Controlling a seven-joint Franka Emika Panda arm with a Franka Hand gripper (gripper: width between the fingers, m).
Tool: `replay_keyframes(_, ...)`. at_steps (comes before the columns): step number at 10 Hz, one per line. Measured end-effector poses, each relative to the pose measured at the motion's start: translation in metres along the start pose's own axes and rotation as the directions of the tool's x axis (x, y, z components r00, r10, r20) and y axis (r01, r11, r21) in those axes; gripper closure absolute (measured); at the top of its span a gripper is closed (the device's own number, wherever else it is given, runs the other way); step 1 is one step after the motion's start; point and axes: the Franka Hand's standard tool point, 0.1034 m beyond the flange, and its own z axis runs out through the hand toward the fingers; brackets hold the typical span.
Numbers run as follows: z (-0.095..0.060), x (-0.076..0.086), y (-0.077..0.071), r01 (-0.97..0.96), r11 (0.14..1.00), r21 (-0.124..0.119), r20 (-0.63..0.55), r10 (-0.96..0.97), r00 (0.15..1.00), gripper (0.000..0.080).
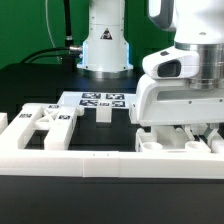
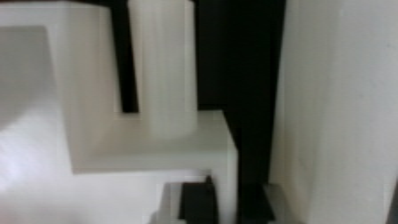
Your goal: Assemble chair
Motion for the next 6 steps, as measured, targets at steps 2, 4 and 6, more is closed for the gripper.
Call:
replay_keyframes(2, 0.0, 0.0, 0.0, -0.001, 1.0, -0.001, 0.002, 0.001, 1.0, 0.0768)
replay_keyframes(4, -0.001, 0.001, 0.011, -0.011, 1.0, -0.013, 0.005, 0.012, 1.0, 0.0535)
replay_keyframes(6, -0.009, 0.002, 0.021, -0.024, 0.999, -0.025, 0.014, 0.024, 1.0, 0.035)
